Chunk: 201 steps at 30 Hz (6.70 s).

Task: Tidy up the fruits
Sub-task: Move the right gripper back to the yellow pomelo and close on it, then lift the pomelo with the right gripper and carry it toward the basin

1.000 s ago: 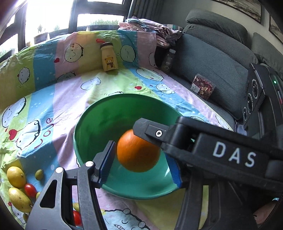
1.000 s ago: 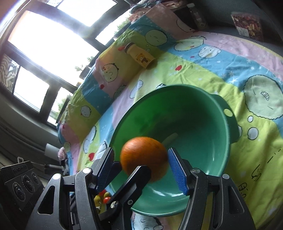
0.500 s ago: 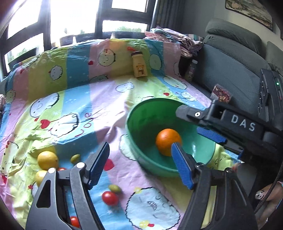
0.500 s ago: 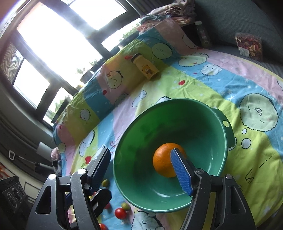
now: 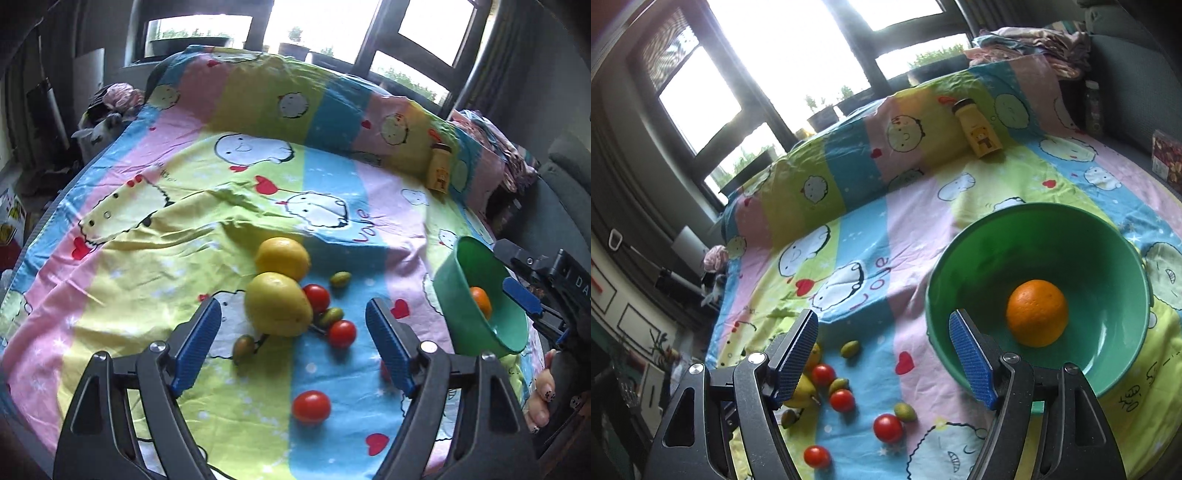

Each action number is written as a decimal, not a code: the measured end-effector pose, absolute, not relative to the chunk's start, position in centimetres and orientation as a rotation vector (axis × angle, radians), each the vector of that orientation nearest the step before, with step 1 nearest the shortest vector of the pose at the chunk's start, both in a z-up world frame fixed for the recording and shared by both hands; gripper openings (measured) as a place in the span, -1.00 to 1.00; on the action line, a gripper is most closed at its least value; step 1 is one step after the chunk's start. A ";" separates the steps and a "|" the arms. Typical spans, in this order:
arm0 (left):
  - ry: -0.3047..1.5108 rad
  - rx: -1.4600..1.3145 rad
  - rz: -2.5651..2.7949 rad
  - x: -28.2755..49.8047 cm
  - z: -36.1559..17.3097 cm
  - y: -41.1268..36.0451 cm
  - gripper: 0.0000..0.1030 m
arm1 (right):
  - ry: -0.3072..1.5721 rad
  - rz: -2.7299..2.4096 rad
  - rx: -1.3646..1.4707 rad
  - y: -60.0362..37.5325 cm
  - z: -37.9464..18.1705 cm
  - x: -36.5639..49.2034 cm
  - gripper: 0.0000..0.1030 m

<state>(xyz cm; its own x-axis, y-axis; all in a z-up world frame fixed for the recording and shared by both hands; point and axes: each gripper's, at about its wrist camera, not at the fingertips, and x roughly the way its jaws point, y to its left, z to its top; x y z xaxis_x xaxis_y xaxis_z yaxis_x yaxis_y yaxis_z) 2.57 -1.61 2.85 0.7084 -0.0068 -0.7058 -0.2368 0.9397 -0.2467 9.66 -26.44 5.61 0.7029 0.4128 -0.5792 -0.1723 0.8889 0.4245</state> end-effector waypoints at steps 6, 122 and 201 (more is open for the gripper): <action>0.816 -0.437 0.141 2.4 0.8 1.2 0.56 | 0.763 0.375 0.271 -22.6 4.8 9.5 0.44; 0.746 -0.370 -0.008 3.1 1.0 -2.1 0.06 | 1.117 0.797 0.260 -13.2 0.0 11.6 0.24; 0.564 -0.034 -0.189 5.6 8.4 -13.1 0.06 | 0.850 0.726 0.524 -25.3 5.8 11.9 0.24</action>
